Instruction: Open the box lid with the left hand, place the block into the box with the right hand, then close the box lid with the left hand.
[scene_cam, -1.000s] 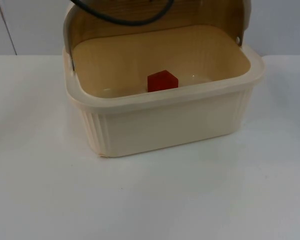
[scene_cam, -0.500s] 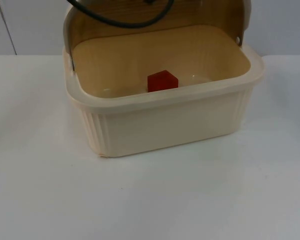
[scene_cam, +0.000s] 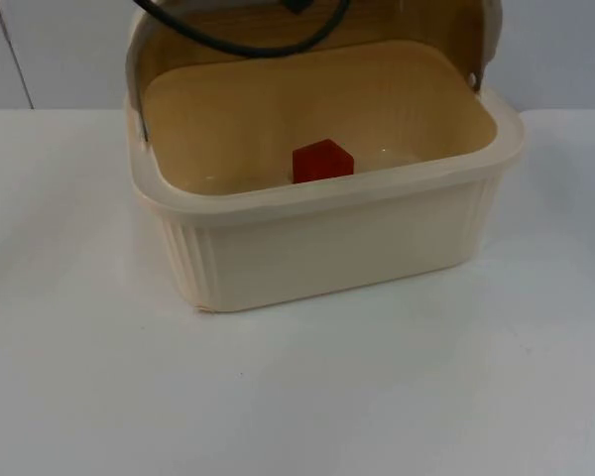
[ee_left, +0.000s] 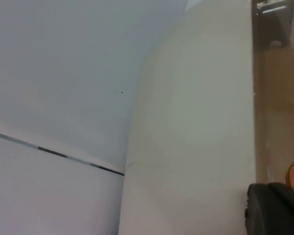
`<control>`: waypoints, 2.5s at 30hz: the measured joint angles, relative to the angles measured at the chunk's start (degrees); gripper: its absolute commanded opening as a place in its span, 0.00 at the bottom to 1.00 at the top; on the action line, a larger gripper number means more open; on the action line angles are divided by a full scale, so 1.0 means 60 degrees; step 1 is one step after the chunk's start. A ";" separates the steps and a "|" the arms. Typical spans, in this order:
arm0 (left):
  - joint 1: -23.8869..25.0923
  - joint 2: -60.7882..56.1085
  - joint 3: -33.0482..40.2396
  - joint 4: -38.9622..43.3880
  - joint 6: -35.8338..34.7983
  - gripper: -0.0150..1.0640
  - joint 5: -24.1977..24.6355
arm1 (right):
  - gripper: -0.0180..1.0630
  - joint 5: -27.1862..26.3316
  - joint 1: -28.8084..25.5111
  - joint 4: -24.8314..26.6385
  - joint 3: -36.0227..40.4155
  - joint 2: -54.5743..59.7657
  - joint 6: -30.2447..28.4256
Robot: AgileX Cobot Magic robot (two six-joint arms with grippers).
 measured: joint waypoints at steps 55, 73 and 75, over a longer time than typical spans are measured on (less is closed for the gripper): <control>0.0276 -0.6643 0.7073 0.1348 -0.8931 0.01 -0.3080 | 0.99 0.0196 0.0000 -0.0018 0.0000 -0.0896 0.0035; 0.4445 -0.7415 0.8141 0.3261 -1.0947 0.01 -0.4196 | 0.99 0.0177 0.0000 -0.0018 0.0000 -0.0896 0.0035; 0.4403 -0.7323 0.8099 0.3261 -1.0947 0.01 -0.4096 | 0.99 0.0158 0.0000 -0.0018 0.0000 -0.0896 0.0035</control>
